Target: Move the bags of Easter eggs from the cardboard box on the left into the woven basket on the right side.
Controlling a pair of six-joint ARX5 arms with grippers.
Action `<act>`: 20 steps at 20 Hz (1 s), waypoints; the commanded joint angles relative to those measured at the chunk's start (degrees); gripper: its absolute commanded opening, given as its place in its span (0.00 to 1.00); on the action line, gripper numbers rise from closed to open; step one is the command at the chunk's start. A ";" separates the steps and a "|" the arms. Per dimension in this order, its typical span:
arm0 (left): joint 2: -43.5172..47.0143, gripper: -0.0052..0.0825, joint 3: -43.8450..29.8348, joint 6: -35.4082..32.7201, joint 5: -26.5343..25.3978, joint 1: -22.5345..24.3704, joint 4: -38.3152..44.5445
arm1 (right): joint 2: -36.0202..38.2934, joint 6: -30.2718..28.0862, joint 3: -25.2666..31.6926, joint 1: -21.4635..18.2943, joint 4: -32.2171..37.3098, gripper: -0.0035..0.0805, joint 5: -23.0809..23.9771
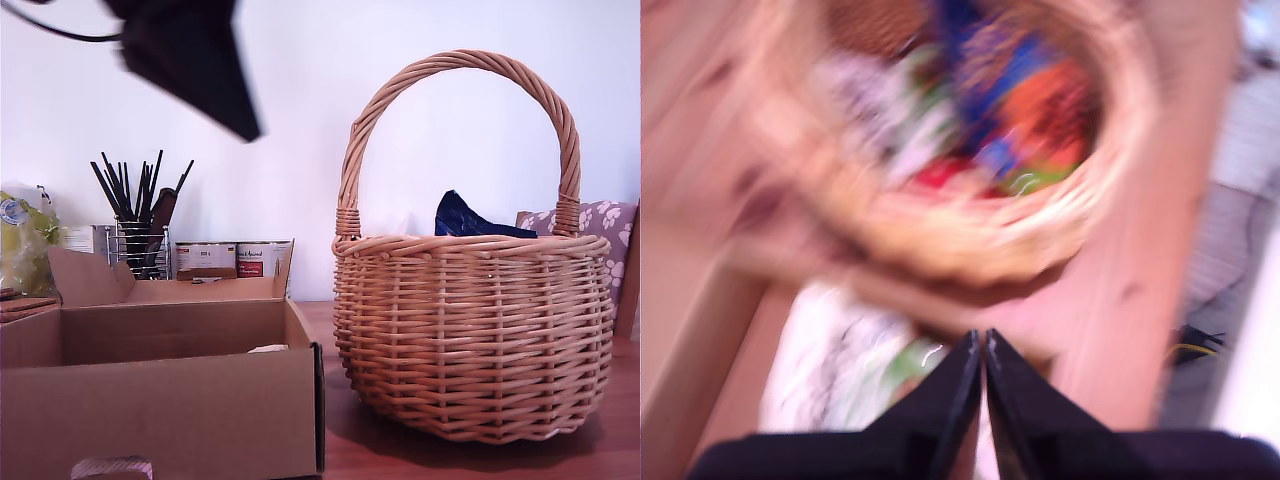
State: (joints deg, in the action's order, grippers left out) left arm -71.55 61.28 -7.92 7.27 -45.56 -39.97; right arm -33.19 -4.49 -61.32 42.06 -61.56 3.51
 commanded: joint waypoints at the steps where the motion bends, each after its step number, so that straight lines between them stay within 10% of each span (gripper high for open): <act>1: 2.97 0.03 -2.08 0.44 -1.68 0.50 1.09 | 0.00 0.24 4.81 -0.20 2.23 0.03 -0.13; 10: 5.57 0.04 -4.04 -7.67 -2.97 3.96 -3.23 | 0.15 -0.46 9.79 -0.17 11.13 0.03 -2.10; 12: 4.79 0.30 -4.04 -7.52 -1.88 4.37 -3.41 | 0.15 -0.46 9.77 -0.17 10.91 0.03 -2.10; 14: 3.15 0.88 -4.04 -7.78 -2.01 4.59 -3.43 | 0.15 -0.46 9.77 -0.17 10.95 0.03 -2.10; 20: -7.21 0.95 -4.04 -11.98 -2.64 4.72 -1.11 | 0.15 -1.64 9.77 -0.17 10.64 0.03 -2.08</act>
State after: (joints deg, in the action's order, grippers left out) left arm -78.17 58.59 -19.33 4.54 -40.99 -41.63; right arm -33.01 -5.96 -51.00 42.06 -51.09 1.50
